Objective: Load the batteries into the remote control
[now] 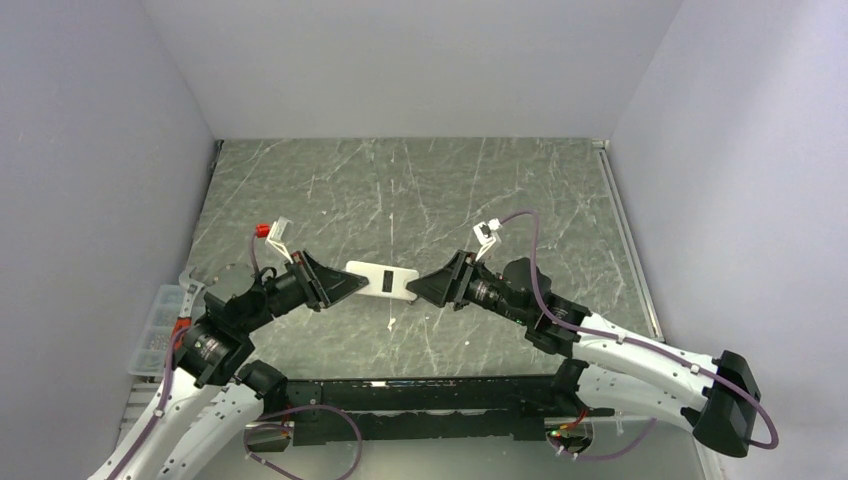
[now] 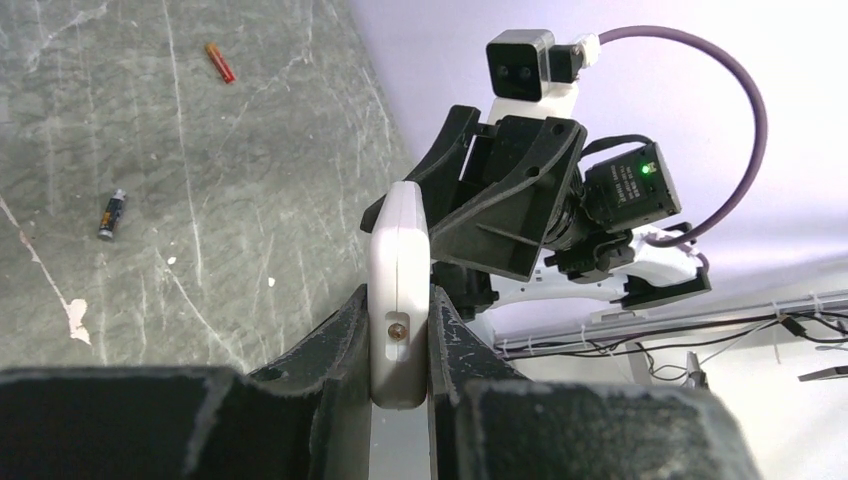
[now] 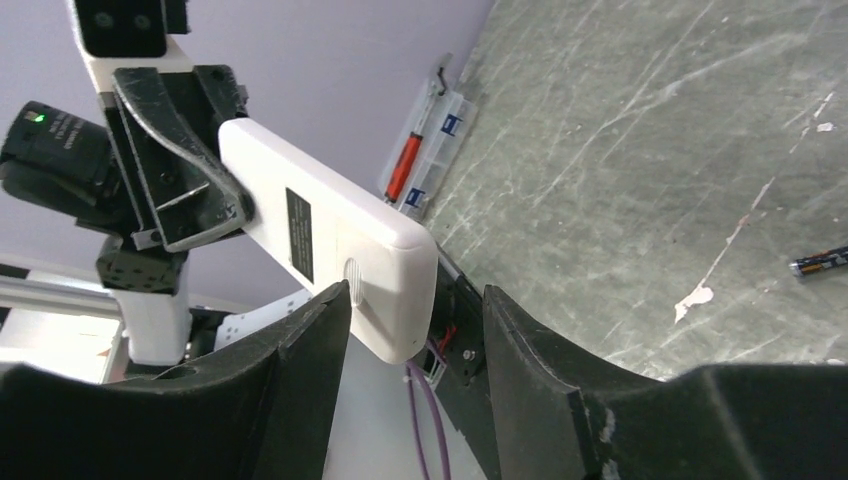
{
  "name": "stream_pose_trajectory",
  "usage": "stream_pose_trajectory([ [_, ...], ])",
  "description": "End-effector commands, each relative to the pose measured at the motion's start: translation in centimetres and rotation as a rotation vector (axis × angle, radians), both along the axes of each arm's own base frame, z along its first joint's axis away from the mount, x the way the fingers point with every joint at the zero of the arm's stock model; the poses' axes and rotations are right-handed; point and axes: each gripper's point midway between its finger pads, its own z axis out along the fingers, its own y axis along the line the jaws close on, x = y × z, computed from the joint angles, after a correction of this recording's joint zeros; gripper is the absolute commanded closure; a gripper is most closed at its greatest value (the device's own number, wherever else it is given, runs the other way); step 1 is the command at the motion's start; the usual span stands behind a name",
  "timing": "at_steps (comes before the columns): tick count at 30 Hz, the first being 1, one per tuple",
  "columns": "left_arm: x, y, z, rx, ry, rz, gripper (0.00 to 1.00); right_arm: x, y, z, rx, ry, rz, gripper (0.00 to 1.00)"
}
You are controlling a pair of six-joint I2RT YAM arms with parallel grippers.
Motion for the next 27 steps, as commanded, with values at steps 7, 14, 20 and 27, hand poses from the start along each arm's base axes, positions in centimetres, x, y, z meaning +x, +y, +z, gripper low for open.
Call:
stream_pose_trajectory([
  [7, 0.0, -0.6, 1.5, -0.083, -0.022, -0.021, 1.00, -1.1, 0.1, 3.7, 0.170, -0.038, 0.045, 0.52],
  [14, 0.1, -0.7, 1.2, -0.075, -0.018, -0.027, 1.00, -0.8, -0.1, 3.6, 0.157, -0.034, 0.025, 0.58],
  [20, 0.2, -1.0, 0.9, -0.063, -0.018, -0.043, 1.00, -0.8, 0.1, 3.8, 0.168, -0.032, 0.026, 0.61],
  [27, 0.1, -1.1, 0.6, -0.039, -0.026, -0.058, 1.00, -0.5, 0.1, 3.9, 0.163, -0.032, 0.016, 0.65],
])
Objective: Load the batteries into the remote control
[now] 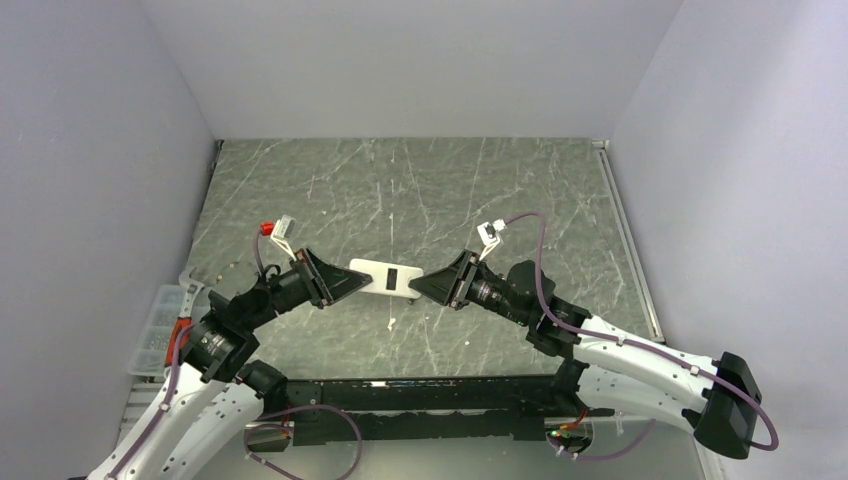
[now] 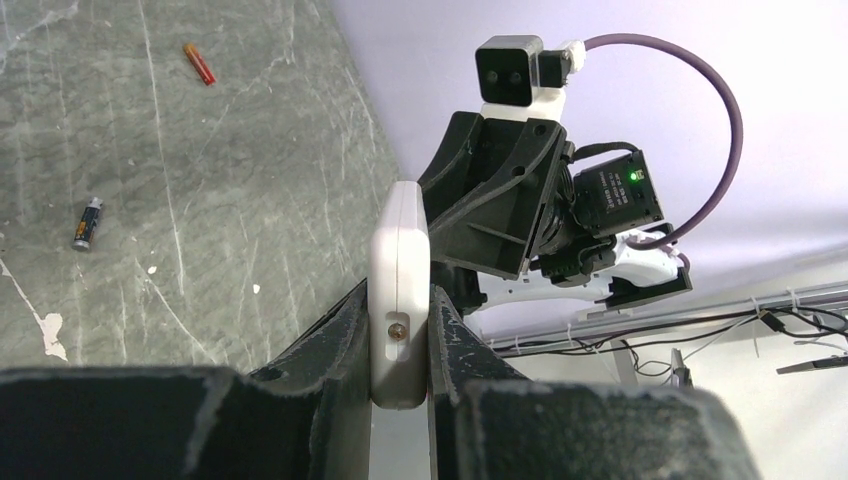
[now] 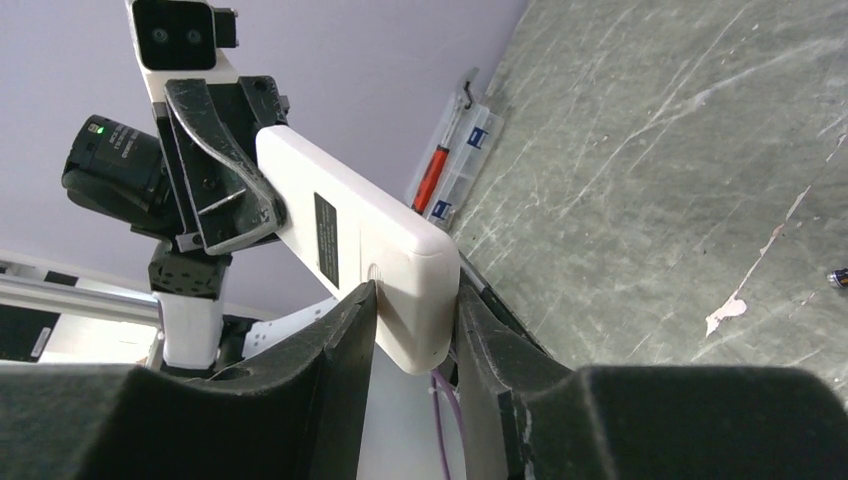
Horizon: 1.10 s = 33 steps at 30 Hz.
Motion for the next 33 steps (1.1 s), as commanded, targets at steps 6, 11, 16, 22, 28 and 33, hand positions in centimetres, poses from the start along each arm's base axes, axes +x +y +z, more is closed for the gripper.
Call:
stream_pose_trajectory([
  [6, -0.4, -0.5, 0.6, 0.010, -0.042, -0.053, 1.00, -0.1, 0.2, 3.0, 0.082, -0.040, 0.003, 0.79],
  [11, -0.5, -0.5, 0.9, 0.008, -0.053, -0.057, 1.00, -0.1, 0.1, 3.1, 0.083, -0.042, 0.001, 0.97],
  [16, -0.5, -0.2, 1.1, 0.007, -0.063, -0.041, 1.00, 0.0, -0.3, 3.1, 0.085, -0.042, -0.014, 1.00],
  [22, -0.5, 0.4, 1.5, 0.001, -0.077, -0.002, 1.00, -0.2, -1.0, 2.9, 0.090, -0.047, -0.029, 1.00],
  [28, -0.3, 0.1, 1.2, -0.003, -0.065, -0.008, 1.00, -0.4, -1.1, 2.5, 0.084, -0.047, -0.023, 1.00],
  [33, -0.1, 0.6, 1.3, 0.016, -0.078, 0.017, 1.00, -0.5, -1.6, 2.1, 0.074, -0.045, -0.036, 1.00],
])
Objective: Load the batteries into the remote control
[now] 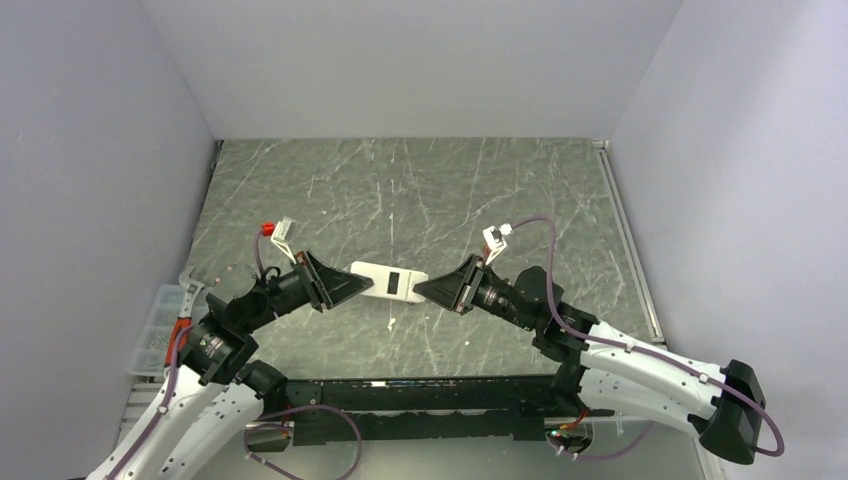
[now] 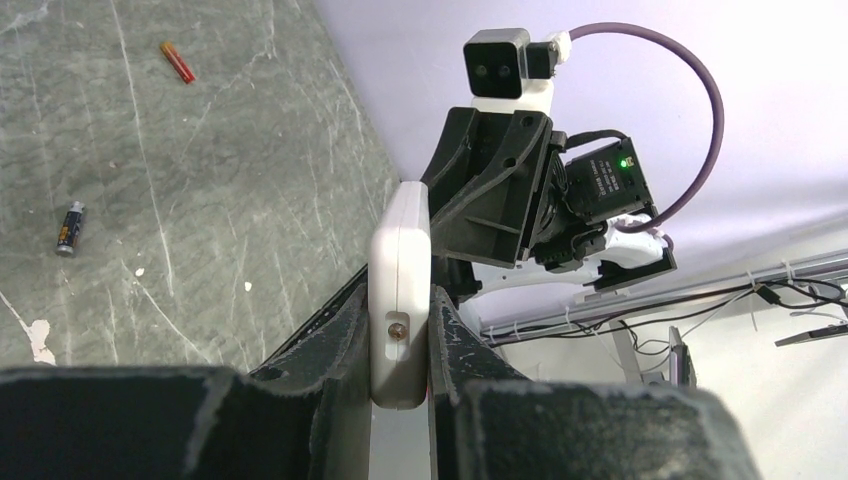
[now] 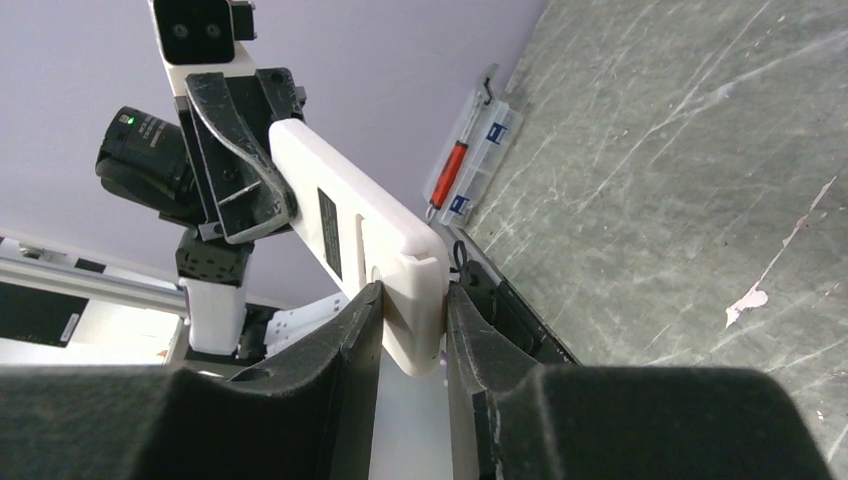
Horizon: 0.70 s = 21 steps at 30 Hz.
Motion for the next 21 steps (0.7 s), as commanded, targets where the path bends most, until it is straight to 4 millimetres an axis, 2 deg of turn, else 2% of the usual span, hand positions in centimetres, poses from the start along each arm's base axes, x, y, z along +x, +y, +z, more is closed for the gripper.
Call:
stream_pose_trajectory([
  [1, 0.4, 0.7, 0.8, 0.022, -0.042, 0.047, 1.00, 0.2, -0.9, 1.4, 0.041, -0.042, -0.037, 1.00],
  [21, 1.2, 1.0, -0.3, 0.065, -0.035, 0.080, 1.00, 0.3, -1.8, 0.6, 0.027, -0.041, -0.069, 1.00],
])
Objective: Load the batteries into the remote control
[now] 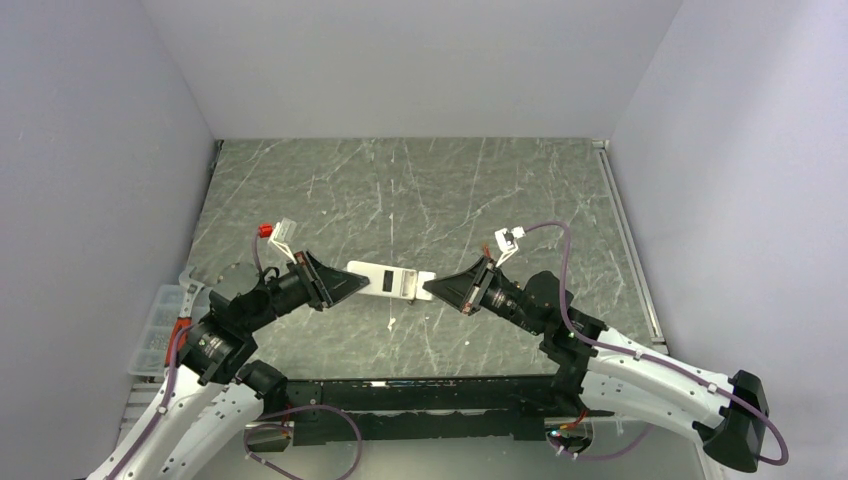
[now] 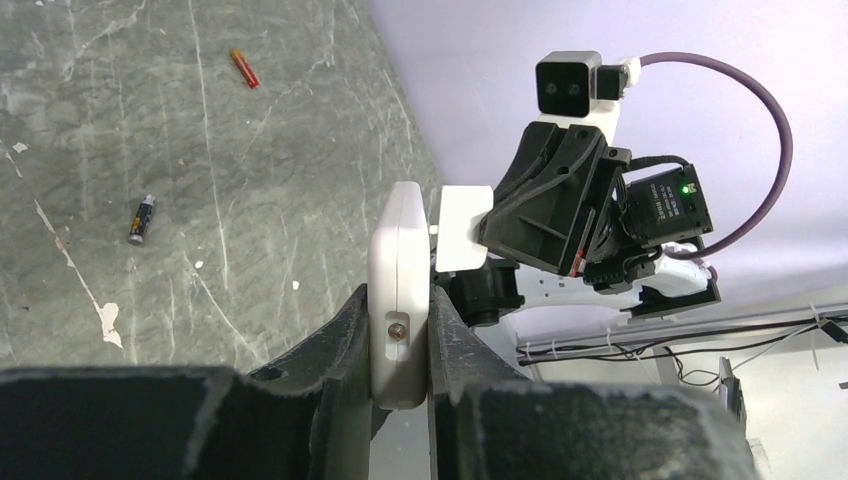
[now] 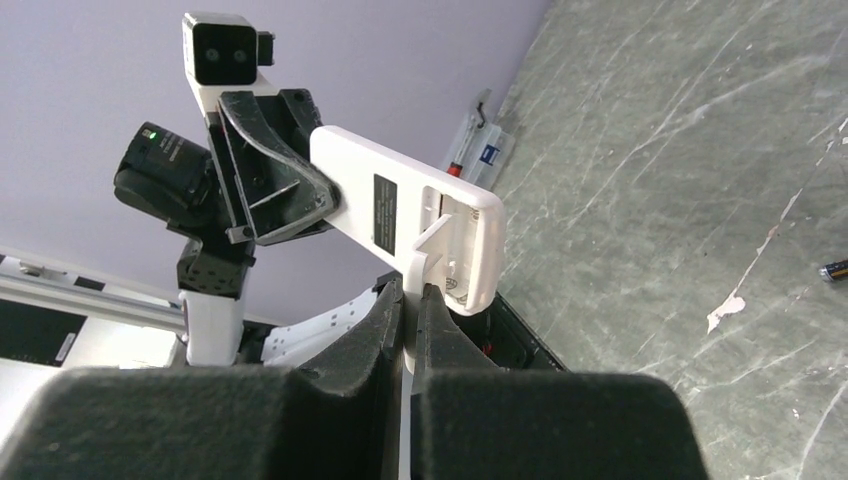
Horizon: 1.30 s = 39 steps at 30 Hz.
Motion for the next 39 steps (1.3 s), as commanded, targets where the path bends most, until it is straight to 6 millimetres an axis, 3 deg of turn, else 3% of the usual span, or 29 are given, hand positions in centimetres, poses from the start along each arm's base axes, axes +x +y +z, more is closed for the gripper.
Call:
stream_pose_trajectory([
  [1, 0.4, 0.3, 1.3, -0.001, -0.052, 0.023, 1.00, 0.4, -0.5, 0.3, 0.000, -0.024, -0.031, 1.00],
  [11, 0.9, 0.5, -0.1, 0.042, -0.028, 0.040, 1.00, 1.8, -2.7, -3.1, -0.327, -0.029, -0.121, 1.00],
  [20, 1.0, 0.3, -1.2, 0.064, -0.007, 0.034, 1.00, 2.8, -6.6, -6.4, -0.621, -0.004, -0.223, 1.00],
  [26, 1.0, 0.2, -1.5, 0.069, -0.001, 0.026, 1.00, 2.9, -7.7, -7.7, -0.663, 0.019, -0.253, 1.00],
  [39, 0.9, 0.0, -1.8, 0.068, 0.005, 0.007, 1.00, 3.6, -7.6, -13.8, -0.615, 0.202, -0.187, 1.00],
])
